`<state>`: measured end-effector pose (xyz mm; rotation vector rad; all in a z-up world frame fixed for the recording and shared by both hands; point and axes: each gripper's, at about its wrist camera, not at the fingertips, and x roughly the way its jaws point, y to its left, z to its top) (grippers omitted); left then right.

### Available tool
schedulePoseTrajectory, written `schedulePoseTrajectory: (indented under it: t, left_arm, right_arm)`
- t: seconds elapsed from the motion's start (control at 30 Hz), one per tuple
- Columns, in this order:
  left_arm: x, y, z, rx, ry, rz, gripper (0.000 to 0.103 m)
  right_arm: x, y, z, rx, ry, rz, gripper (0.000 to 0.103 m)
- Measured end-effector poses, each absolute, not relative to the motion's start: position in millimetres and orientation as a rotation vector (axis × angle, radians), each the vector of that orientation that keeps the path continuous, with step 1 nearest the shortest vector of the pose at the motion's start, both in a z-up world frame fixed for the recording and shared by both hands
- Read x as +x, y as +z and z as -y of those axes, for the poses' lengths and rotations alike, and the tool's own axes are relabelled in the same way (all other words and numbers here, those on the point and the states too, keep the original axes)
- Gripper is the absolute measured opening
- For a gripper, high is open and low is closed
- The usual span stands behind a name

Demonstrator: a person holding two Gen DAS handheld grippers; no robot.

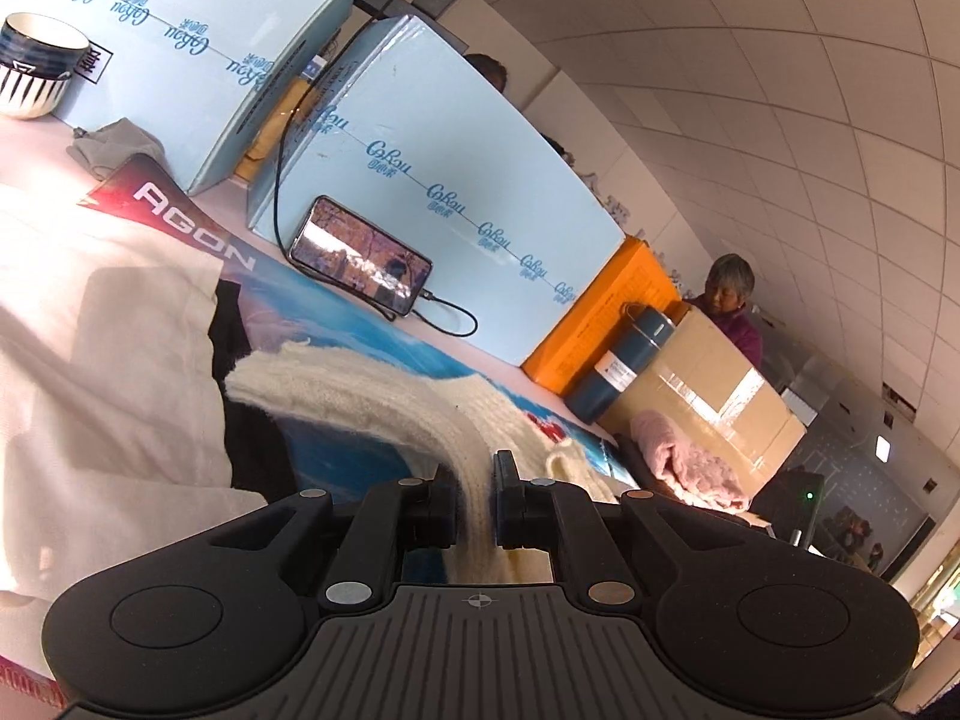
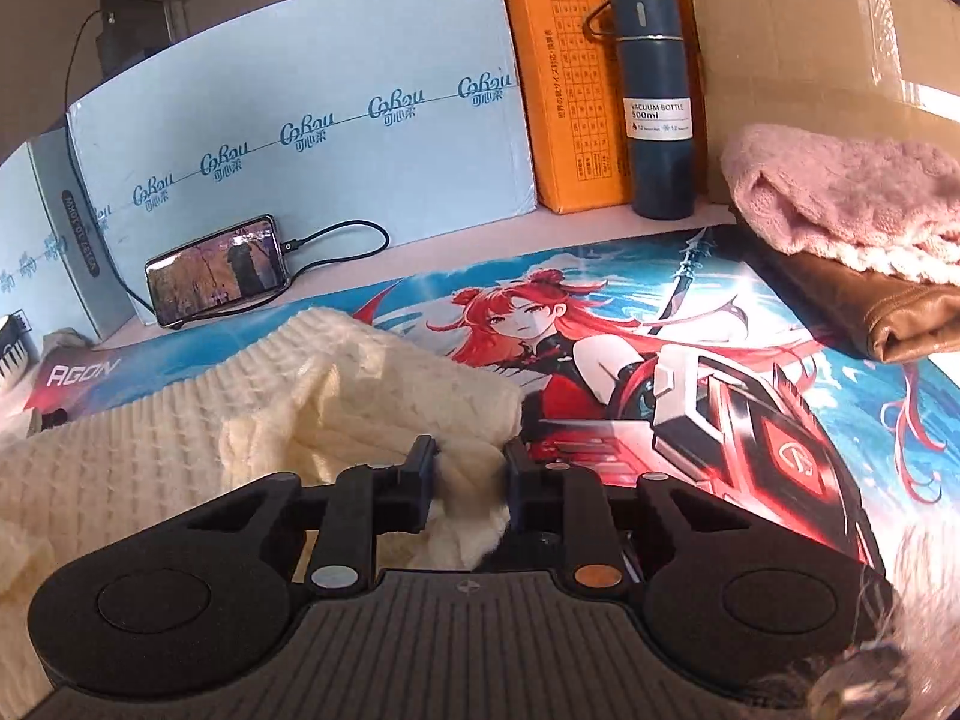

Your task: Fold clothes

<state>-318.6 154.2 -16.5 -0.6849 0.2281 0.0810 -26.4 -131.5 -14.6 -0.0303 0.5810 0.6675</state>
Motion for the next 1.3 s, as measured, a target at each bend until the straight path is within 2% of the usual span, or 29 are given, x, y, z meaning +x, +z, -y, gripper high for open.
schedulePoseTrajectory:
  t: [0.2,0.4,0.43,0.47,0.5,0.53,0.57,0.6,0.63,0.77,0.83,0.97,1.07,1.17,1.3]
  left_arm:
    - [-288.2,-24.6,-127.5,-0.707,-0.081,-0.287,0.009]
    - [-243.5,-29.8,-88.4,-0.637,-0.235,-0.419,0.010]
    - [-242.1,-29.5,-85.4,-0.625,-0.239,-0.424,0.010]
    - [-241.6,-29.1,-83.0,-0.613,-0.239,-0.424,0.011]
    - [-243.4,-28.5,-83.9,-0.609,-0.245,-0.421,0.018]
    - [-245.7,-27.8,-85.5,-0.607,-0.253,-0.418,0.032]
    - [-248.4,-26.9,-87.1,-0.599,-0.255,-0.424,0.041]
    - [-251.2,-25.8,-88.8,-0.590,-0.256,-0.431,0.063]
    - [-256.3,-21.8,-90.2,-0.554,-0.239,-0.429,0.072]
    - [-279.0,-2.9,-95.6,-0.384,-0.151,-0.407,0.073]
    - [-289.6,6.3,-98.5,-0.302,-0.092,-0.387,0.079]
    - [-303.2,23.7,-106.5,-0.185,0.071,-0.303,0.082]
    - [-292.7,24.8,-110.3,-0.164,0.153,-0.296,0.087]
    - [-263.2,12.8,-108.6,-0.099,0.233,-0.417,0.087]
    - [-244.6,-9.0,-113.0,-0.125,0.189,-0.563,0.086]
  right_arm:
    - [19.8,-8.2,113.5,-0.168,0.603,-0.502,0.018]
    - [64.2,-12.5,90.5,-0.227,0.569,-0.477,0.019]
    - [67.8,-13.2,90.3,-0.217,0.571,-0.476,0.022]
    - [70.6,-13.8,90.9,-0.206,0.572,-0.474,0.030]
    - [70.2,-13.9,94.4,-0.189,0.567,-0.470,0.034]
    - [68.7,-12.8,99.4,-0.172,0.556,-0.468,0.049]
    - [66.2,-11.4,105.3,-0.155,0.547,-0.464,0.062]
    - [60.6,-9.0,113.8,-0.139,0.544,-0.452,0.064]
    - [55.0,-6.7,122.2,-0.124,0.542,-0.439,0.066]
    - [12.8,2.0,156.7,-0.115,0.570,-0.355,0.076]
    - [-12.9,5.5,173.5,-0.110,0.624,-0.316,0.085]
    - [-54.9,7.5,198.6,-0.075,0.766,-0.299,0.093]
    - [-64.6,4.0,202.1,0.007,0.847,-0.416,0.094]
    - [-63.5,-3.2,195.7,0.051,0.826,-0.542,0.094]
    - [-66.7,-11.1,185.4,0.015,0.794,-0.598,0.094]
